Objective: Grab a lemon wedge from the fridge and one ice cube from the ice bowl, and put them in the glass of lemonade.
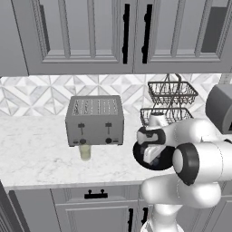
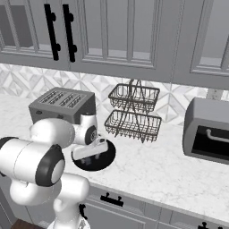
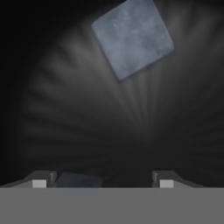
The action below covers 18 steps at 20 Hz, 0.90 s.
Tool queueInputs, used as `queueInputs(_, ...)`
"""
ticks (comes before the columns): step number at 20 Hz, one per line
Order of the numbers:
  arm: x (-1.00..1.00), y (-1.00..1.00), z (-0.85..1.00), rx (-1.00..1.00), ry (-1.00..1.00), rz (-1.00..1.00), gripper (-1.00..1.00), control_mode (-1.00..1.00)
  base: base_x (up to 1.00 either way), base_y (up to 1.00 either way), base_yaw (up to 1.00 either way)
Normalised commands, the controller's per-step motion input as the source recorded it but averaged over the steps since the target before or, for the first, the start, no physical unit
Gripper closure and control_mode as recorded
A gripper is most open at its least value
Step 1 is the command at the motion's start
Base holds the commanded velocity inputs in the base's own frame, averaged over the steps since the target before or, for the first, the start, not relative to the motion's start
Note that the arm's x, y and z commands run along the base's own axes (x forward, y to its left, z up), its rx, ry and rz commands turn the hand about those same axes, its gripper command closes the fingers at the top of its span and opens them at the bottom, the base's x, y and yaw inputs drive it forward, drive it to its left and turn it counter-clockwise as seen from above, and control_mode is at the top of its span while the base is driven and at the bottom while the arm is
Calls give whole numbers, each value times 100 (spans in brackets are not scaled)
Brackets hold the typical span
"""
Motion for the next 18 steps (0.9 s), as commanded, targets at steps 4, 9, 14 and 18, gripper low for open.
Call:
queueInputs(4, 20, -10, 0, 0, -3, 0, -100, -100, 0, 0, 0)
queueInputs(9, 14, -3, 0, 0, -1, 0, -100, -100, 0, 0, 0)
queueInputs(14, -22, -9, 0, 3, 0, -4, -100, -100, 0, 0, 0)
queueInputs(18, -1, -2, -2, 5, 0, -4, -100, -100, 0, 0, 0)
